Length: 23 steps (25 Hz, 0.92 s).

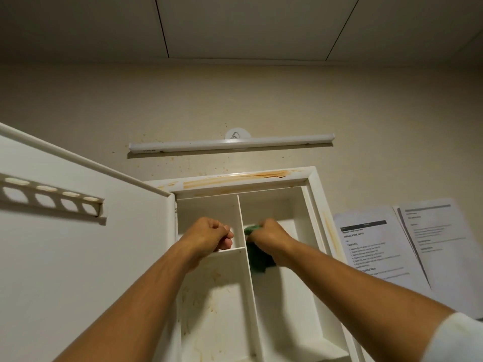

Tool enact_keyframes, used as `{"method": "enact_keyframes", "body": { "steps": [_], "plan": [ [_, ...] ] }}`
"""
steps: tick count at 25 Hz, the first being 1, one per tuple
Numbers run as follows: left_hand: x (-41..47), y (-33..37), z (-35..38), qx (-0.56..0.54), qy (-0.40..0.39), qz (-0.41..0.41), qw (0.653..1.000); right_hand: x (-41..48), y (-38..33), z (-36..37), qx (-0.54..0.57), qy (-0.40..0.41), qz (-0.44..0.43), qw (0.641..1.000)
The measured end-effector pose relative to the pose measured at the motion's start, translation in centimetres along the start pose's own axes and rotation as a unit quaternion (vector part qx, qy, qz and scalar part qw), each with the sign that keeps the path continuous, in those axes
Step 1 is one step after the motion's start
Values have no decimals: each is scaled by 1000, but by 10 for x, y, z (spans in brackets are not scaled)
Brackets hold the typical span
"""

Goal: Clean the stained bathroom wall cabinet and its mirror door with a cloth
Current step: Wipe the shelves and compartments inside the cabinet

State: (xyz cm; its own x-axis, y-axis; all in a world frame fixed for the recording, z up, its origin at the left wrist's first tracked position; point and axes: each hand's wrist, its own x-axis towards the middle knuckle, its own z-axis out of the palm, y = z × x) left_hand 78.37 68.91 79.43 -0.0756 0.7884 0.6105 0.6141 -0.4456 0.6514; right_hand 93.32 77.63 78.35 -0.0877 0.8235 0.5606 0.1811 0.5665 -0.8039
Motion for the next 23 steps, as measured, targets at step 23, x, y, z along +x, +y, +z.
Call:
{"method": "enact_keyframes", "body": {
  "steps": [23],
  "plan": [
    [1, -4, -10, -65, -50, 23, 996, -22, -126, -20, 660, 124, 143, 727]
  ]
}}
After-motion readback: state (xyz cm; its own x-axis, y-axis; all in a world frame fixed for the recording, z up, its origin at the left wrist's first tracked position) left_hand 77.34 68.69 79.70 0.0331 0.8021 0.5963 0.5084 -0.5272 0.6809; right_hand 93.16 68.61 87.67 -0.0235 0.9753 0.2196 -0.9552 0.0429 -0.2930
